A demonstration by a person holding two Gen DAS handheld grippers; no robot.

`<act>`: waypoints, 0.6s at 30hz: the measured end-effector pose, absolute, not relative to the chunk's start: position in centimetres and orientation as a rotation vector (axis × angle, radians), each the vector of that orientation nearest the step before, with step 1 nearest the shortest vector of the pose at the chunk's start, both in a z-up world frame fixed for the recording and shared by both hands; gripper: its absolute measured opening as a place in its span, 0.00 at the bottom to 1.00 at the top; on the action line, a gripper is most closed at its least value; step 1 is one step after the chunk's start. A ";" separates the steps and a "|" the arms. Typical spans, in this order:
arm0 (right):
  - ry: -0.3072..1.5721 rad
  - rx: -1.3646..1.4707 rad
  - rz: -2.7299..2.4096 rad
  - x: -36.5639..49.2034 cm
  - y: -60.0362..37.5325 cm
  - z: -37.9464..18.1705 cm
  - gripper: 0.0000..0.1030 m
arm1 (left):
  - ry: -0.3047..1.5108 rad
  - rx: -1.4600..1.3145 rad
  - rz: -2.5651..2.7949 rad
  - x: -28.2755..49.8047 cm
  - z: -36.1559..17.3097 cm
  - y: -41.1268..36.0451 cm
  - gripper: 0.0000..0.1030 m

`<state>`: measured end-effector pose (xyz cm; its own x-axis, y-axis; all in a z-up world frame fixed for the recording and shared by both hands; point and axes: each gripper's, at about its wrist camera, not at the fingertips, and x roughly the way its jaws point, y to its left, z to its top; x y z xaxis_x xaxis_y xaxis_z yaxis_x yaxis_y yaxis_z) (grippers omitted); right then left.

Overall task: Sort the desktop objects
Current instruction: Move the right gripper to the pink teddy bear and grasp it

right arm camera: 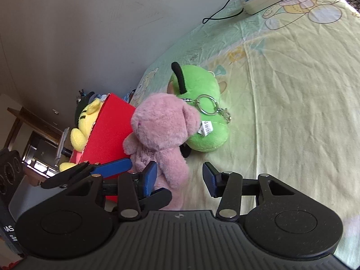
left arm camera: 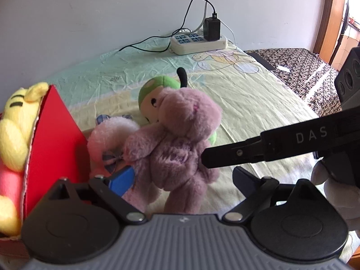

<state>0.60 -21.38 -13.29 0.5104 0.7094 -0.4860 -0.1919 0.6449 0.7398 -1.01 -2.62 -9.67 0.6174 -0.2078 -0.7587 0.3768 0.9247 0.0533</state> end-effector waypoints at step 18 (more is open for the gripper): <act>0.902 0.902 0.770 3.7 -20.5 -15.6 0.35 | 0.872 0.204 -0.360 1.2 -11.4 -1.9 0.95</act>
<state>3.74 -20.53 -15.57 0.4177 0.8521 -0.3153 -0.1783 0.4171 0.8912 1.22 -1.91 -11.45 0.5887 -0.2242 -0.7766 0.3886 0.9210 0.0287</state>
